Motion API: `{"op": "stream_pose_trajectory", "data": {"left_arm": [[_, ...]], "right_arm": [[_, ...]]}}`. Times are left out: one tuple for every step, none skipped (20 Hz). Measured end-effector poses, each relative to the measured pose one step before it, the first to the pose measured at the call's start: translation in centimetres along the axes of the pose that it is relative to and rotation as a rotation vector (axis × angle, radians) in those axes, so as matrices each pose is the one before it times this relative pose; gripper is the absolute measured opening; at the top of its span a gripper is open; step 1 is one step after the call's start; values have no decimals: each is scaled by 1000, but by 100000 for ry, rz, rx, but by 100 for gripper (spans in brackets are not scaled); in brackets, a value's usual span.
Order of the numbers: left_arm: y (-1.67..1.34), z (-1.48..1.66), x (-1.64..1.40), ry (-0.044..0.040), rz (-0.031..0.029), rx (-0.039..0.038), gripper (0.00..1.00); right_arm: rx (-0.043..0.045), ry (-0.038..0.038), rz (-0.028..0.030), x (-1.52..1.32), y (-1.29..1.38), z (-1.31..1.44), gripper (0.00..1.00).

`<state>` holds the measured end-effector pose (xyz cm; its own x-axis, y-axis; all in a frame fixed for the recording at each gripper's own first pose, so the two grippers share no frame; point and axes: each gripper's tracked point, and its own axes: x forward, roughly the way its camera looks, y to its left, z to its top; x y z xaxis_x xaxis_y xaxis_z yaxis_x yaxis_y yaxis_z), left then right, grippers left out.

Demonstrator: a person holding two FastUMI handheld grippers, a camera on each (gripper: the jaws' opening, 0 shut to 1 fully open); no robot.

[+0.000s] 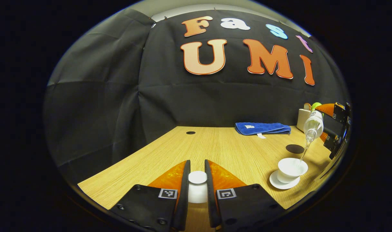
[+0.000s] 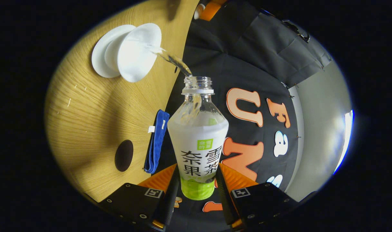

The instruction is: Open the teacup lid with one hand, grasp the water bottle and pour water into the teacup with the other hand; after pouring, place the water bottle on the coaster and then close the teacup lid.

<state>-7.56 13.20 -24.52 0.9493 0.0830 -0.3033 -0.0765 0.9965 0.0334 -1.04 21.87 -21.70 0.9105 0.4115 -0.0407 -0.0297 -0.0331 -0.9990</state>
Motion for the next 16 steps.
{"op": "stream_pose_trajectory", "data": {"left_arm": [[177,94,11,-132,259,-15,27],[223,152,28,-288,264,-19,30],[206,155,-3,-227,354,-35,30],[85,52,-135,-217,180,-100,30],[107,180,-12,-362,279,-86,30],[84,99,-106,-71,1,-129,30],[127,91,-12,-135,311,43,33],[-5,-24,12,111,94,81,33],[-6,150,-39,-222,164,85,33],[170,81,0,-97,16,131,30],[-55,156,-48,-316,102,194,30],[60,109,-86,-234,-44,83,30],[34,184,-28,-255,-1,35,30],[14,75,78,-244,-17,48,30],[0,214,-73,-237,6,33,30],[126,-10,-23,-313,160,-170,30]], "right_arm": [[-1206,-434,-942,271,-625,-104,63],[-1447,-663,-856,56,-393,-52,63],[-1489,-653,-1083,174,-365,-13,63],[-1313,-419,-725,237,-354,-24,63],[-1091,-476,-873,133,-477,-147,63],[-1038,-308,-807,142,-400,-38,63],[-971,-403,-856,163,-466,-170,63],[-960,-132,-1116,151,-503,-147,63],[-948,-214,-936,33,-401,-68,63],[-679,-187,-1344,305,-350,-78,63],[-902,-462,-712,94,-307,-106,63],[-1183,-428,-1014,183,-431,22,62],[-1165,-349,-717,97,-468,-63,63],[-971,-237,869,270,180,-133,63],[-916,-206,655,39,123,-197,63],[-924,-342,-865,-12,-350,158,65]]}}
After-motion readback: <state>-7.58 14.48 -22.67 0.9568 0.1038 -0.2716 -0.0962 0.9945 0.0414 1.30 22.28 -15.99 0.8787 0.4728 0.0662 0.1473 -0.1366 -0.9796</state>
